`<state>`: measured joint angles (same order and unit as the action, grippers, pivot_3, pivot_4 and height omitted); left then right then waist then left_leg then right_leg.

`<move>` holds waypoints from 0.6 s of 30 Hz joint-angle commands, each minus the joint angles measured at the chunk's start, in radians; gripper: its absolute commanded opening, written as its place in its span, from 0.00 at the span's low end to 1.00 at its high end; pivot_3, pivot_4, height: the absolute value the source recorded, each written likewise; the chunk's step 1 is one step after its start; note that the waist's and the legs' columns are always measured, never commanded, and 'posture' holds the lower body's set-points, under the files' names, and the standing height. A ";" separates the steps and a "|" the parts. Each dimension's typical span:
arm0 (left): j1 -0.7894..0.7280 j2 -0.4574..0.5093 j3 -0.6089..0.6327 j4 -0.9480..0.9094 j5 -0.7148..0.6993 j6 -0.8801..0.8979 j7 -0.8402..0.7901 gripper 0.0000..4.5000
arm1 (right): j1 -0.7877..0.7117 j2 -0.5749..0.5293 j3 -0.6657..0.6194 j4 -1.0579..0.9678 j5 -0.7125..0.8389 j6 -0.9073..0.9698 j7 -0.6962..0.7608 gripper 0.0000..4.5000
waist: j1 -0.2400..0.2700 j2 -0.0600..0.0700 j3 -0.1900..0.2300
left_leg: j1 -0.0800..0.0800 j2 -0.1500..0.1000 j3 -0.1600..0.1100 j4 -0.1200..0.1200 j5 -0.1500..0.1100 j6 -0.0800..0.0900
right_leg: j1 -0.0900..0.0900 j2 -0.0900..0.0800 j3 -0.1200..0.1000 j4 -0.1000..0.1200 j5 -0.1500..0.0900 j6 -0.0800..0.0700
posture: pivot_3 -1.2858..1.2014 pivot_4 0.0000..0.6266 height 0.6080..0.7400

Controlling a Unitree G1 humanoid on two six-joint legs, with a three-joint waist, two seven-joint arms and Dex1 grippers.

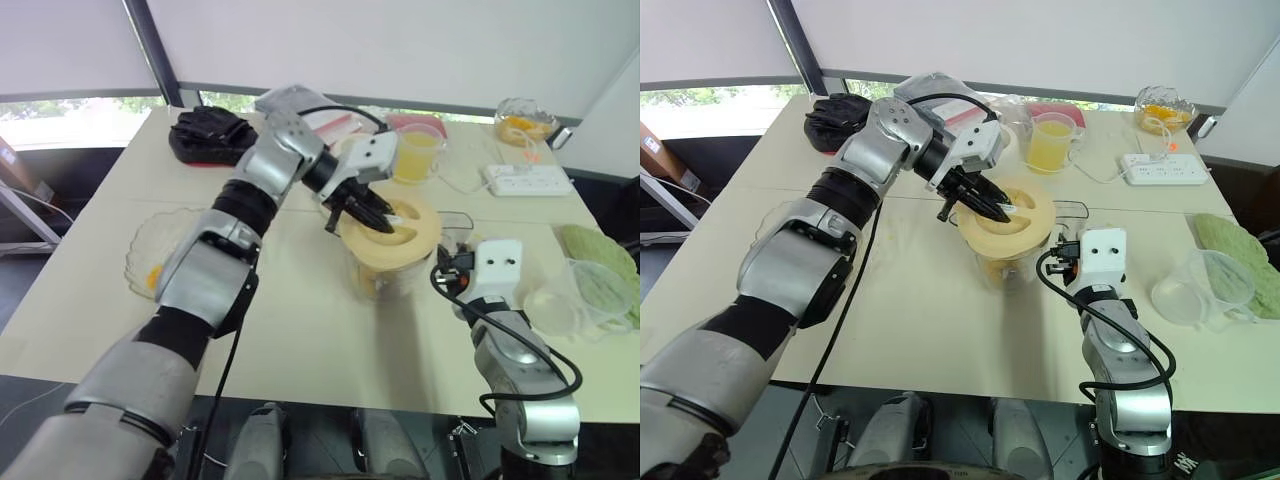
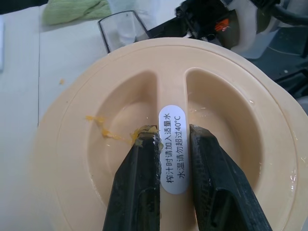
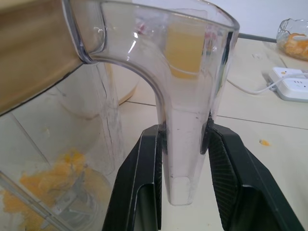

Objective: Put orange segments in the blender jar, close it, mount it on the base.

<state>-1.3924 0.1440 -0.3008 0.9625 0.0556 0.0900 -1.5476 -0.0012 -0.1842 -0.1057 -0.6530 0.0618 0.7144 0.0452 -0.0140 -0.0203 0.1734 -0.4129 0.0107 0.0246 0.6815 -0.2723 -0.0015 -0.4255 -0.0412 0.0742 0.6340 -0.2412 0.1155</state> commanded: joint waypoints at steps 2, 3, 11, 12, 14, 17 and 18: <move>0.035 -0.017 -0.046 -0.041 0.049 0.106 0.065 0.06 | -0.015 0.005 -0.022 -0.056 0.002 -0.024 -0.008 0.18 | 0.001 0.000 0.000 | 0.000 0.000 0.000 0.000 0.000 0.000 | 0.000 0.000 0.000 0.000 0.000 0.000 | 0.52 0.24 1.00; 0.038 -0.017 -0.050 -0.052 0.056 0.129 0.081 0.06 | -0.016 0.005 -0.021 -0.055 0.002 -0.024 -0.009 0.18 | 0.001 0.000 0.000 | 0.000 0.000 0.000 0.000 0.000 0.000 | 0.000 -0.001 0.000 0.000 0.000 0.000 | 0.52 0.24 1.00; 0.063 -0.013 -0.055 -0.173 0.060 0.398 0.173 0.06 | -0.010 0.003 -0.014 -0.043 0.000 -0.031 -0.007 0.18 | 0.003 0.001 -0.001 | 0.000 -0.001 0.000 0.001 0.000 0.000 | 0.001 -0.001 0.000 -0.001 0.000 0.000 | 0.52 0.24 1.00; 0.066 -0.008 -0.059 -0.193 0.062 0.419 0.180 0.06 | -0.012 0.003 -0.013 -0.041 -0.001 -0.032 -0.007 0.18 | 0.002 0.001 -0.001 | 0.000 -0.001 0.000 0.001 0.000 0.000 | 0.001 -0.001 0.000 -0.001 0.000 0.000 | 0.52 0.24 1.00; 0.076 0.002 -0.067 -0.232 0.065 0.458 0.192 0.06 | -0.013 0.004 -0.010 -0.037 -0.001 -0.034 -0.007 0.18 | 0.002 0.001 -0.001 | 0.001 -0.001 0.000 0.001 0.000 0.000 | 0.001 -0.001 0.000 -0.001 0.000 0.000 | 0.52 0.24 1.00; 0.090 0.017 -0.089 -0.285 0.065 0.521 0.199 0.06 | -0.014 0.005 -0.005 -0.032 -0.002 -0.037 -0.006 0.18 | -0.001 0.001 -0.001 | 0.001 -0.001 0.000 0.001 0.000 0.000 | 0.001 -0.001 0.000 -0.001 0.000 0.000 | 0.52 0.24 1.00; 0.096 0.020 -0.094 -0.303 0.063 0.546 0.205 0.06 | -0.015 0.005 -0.003 -0.030 -0.002 -0.039 -0.005 0.18 | -0.002 0.001 -0.001 | 0.001 -0.001 0.000 0.001 0.000 0.000 | 0.001 -0.001 0.000 -0.001 0.000 0.000 | 0.52 0.24 1.00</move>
<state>-1.3277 0.1467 -0.3417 0.6521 0.0667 0.5795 -1.3920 -0.0017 -0.1786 -0.1182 -0.6373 0.0610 0.7134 0.0340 -0.0163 -0.0194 0.1724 -0.4119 0.0102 0.0242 0.6821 -0.2722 -0.0016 -0.4241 -0.0422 0.0742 0.6336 -0.2413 0.1158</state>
